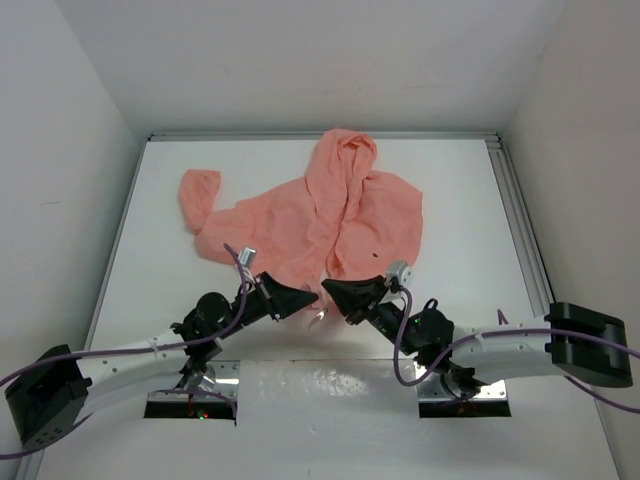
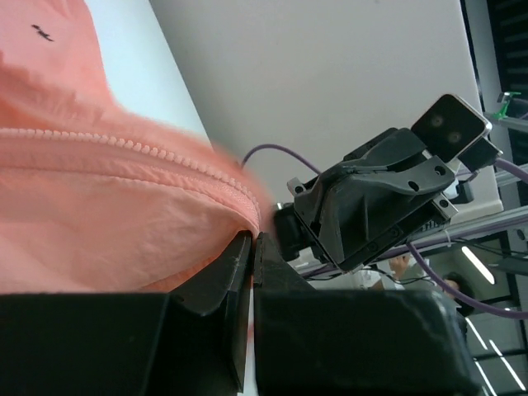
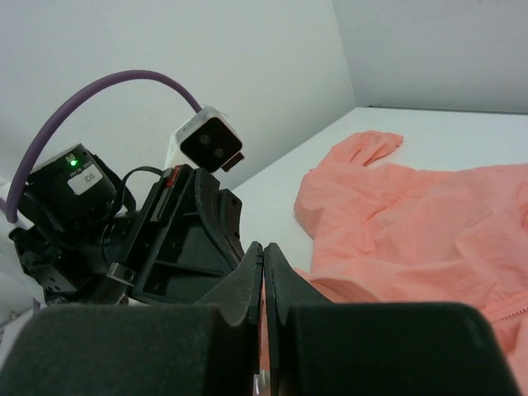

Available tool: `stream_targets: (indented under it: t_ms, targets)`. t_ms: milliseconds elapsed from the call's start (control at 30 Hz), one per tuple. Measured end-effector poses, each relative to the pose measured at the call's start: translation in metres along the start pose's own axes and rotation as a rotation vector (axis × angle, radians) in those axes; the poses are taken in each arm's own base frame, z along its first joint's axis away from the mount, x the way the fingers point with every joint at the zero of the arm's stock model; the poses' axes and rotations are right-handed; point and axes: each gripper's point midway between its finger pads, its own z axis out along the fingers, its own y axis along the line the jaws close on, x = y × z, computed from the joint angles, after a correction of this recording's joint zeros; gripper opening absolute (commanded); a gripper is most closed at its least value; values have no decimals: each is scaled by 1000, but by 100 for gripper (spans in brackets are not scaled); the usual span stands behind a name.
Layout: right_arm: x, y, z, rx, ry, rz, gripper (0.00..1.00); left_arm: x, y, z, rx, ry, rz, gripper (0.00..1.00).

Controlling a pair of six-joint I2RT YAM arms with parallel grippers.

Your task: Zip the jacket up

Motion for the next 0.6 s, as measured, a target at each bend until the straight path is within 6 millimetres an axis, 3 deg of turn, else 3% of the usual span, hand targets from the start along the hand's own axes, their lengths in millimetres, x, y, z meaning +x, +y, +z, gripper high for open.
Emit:
stream_targets:
  t_ms: [333,367,400,433,533,567,600]
  targets:
    - [-6,2,-1,-15,0,-37,0,-13,-25,-2,66,-55,-25,0]
    - [-9,2,1,-3,10,-40,3,-14,-27,-1,69,-55,-22,0]
    - [-13,4,5,11,28,-40,14,-14,-27,-1,68,-51,-16,0]
    - [-20,6,8,25,42,-33,20,-12,-26,0,60,-42,-10,0]
    - [-35,10,8,51,86,16,24,-6,-18,0,30,-8,13,0]
    - [-32,10,6,59,122,26,23,-3,-15,-1,18,5,22,0]
    - [-26,11,3,57,166,32,2,-1,-12,-2,6,13,33,0]
